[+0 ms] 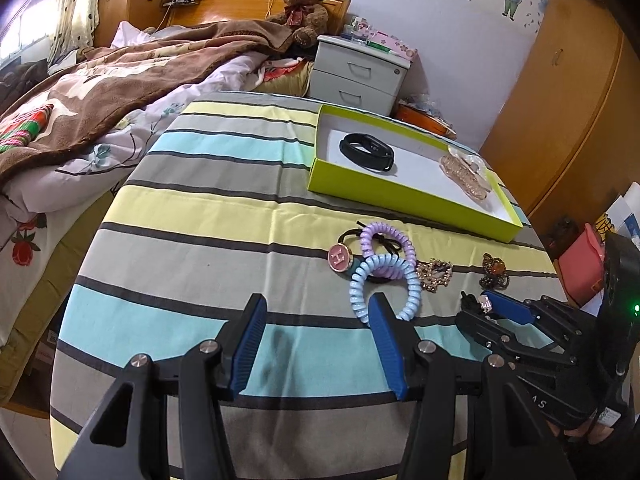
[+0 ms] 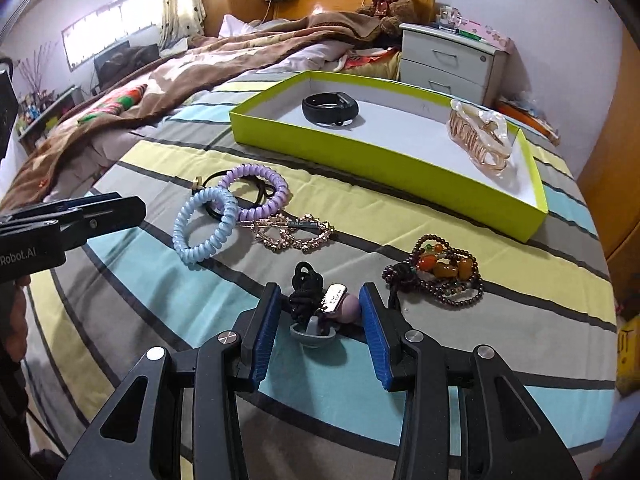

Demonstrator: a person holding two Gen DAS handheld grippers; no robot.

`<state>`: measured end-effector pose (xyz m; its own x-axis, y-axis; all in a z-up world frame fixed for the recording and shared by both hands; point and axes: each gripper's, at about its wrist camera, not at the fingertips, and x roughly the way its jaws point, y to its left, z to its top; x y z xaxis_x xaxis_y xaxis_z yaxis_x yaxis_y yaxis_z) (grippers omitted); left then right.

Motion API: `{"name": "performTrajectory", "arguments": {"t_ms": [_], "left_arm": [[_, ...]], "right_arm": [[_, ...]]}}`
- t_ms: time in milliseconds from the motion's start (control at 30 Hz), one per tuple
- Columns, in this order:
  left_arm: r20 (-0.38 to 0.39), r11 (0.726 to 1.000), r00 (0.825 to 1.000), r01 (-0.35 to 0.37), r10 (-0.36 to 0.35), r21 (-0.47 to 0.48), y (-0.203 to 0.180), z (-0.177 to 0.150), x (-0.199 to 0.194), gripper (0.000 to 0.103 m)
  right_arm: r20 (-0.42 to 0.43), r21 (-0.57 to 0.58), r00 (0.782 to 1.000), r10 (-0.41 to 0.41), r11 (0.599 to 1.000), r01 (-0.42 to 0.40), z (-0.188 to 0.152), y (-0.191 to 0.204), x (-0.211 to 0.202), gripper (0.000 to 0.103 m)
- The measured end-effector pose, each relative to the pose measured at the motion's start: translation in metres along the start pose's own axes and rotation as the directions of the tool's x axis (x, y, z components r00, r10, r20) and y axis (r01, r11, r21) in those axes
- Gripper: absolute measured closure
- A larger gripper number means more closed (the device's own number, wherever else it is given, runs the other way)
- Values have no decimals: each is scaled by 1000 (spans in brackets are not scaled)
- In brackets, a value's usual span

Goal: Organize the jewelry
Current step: 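Grasp the blue coil hair tie with the left gripper while the right approaches the black hair tie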

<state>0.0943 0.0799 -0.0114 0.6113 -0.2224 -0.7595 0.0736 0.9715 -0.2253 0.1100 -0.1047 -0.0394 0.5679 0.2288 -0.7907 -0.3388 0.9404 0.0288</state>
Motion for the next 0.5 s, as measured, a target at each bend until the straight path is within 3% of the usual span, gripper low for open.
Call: {"name": "performTrajectory", "arguments": {"t_ms": [33,500], "left_arm": [[-2,1000,1000,-1,1,-1,0,0,0,48],[-51,999,998,24,-21,41,-17,4,23,48]], "right_arm": [[2,5,1000,-8,1000,8,0,-1,-1,68],[87,53,996,-12,999,8,-2,-13,-26,72]]}}
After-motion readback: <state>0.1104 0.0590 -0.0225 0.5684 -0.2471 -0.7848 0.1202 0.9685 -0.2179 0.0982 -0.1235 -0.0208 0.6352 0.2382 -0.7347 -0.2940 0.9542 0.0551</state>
